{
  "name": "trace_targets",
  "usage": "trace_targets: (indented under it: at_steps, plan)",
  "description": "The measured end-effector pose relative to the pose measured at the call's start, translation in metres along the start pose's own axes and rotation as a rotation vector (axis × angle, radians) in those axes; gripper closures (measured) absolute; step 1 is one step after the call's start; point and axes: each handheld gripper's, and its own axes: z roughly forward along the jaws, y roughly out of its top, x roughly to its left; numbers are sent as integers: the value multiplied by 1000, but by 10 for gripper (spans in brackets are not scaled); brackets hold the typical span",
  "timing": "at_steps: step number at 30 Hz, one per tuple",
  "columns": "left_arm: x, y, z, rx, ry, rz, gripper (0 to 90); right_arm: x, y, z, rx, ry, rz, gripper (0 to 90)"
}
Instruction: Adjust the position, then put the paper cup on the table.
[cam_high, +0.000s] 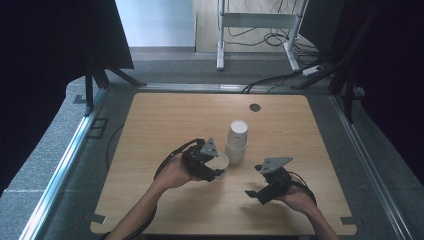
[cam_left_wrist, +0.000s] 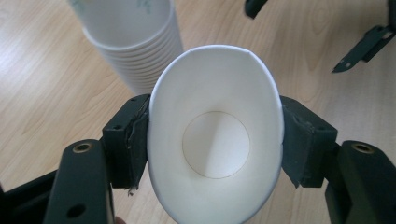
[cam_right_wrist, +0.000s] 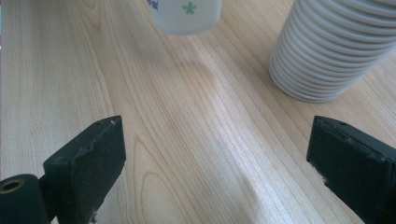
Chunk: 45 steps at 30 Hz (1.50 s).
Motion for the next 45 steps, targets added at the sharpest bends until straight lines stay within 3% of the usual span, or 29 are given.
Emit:
trace_targets:
  at_steps: [27, 45]
  plan:
    - [28, -24, -13, 38, 121, -112, 328, -1, -22, -9, -18, -52, 60, 35]
    - [53, -38, -12, 101, 226, -184, 328, -6, -34, -8, -3, -87, 98, 15]
